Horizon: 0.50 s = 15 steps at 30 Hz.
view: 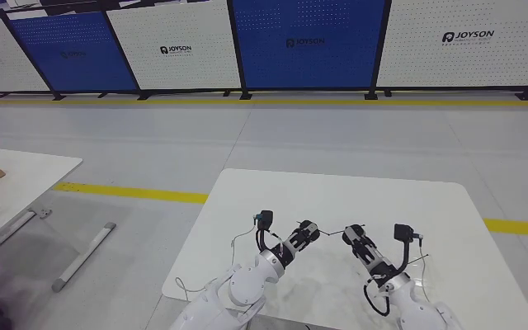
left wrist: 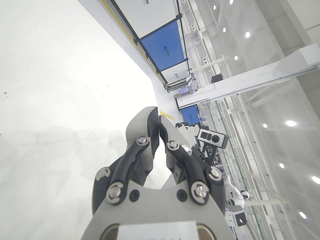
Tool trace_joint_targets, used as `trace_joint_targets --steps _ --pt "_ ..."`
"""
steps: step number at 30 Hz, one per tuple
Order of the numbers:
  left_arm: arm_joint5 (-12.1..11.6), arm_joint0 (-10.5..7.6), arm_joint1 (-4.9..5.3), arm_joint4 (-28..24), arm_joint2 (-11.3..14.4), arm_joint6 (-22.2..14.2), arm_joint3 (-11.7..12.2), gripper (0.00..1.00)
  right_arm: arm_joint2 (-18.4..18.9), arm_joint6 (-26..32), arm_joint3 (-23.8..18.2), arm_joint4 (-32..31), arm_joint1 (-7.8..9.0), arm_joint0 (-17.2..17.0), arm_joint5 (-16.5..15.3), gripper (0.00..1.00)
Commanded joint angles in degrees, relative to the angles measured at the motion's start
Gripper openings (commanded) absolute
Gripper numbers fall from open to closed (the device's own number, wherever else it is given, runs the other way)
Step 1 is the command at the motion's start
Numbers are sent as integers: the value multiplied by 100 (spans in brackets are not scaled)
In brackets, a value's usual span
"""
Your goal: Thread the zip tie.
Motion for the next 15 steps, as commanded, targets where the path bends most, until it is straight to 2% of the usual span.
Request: trace_joint_targets --steps 1,15 --pt "0 0 0 0 0 0 0 0 -11 15 20 -6 -5 20 22 0" --pt "0 0 0 0 0 0 0 0 -95 135 84 -11 -44 104 105 0"
